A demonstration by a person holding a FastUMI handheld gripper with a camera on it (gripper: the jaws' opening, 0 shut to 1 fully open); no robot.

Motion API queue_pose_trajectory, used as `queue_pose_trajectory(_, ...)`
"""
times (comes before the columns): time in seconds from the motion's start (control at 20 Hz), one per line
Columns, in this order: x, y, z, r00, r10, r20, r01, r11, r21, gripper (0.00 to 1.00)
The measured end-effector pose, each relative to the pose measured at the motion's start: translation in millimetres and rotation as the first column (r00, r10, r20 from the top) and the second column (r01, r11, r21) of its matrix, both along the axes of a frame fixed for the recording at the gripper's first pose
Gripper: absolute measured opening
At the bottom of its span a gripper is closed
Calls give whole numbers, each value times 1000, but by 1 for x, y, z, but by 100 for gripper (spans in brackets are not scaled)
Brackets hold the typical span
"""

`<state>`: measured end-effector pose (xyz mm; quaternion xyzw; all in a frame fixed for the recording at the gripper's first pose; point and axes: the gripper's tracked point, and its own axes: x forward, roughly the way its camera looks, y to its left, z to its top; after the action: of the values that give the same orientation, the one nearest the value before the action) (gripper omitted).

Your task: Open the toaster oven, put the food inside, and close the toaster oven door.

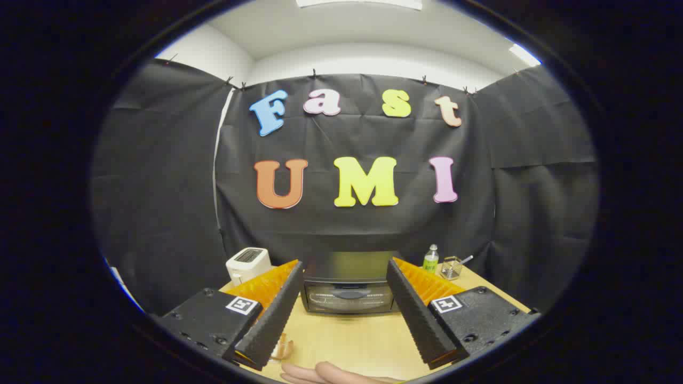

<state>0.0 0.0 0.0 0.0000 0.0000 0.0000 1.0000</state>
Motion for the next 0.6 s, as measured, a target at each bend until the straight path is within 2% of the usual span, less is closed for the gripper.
queue_pose_trajectory(0.6,5,-12,-12,998,-15,-59,17,999,39,100)
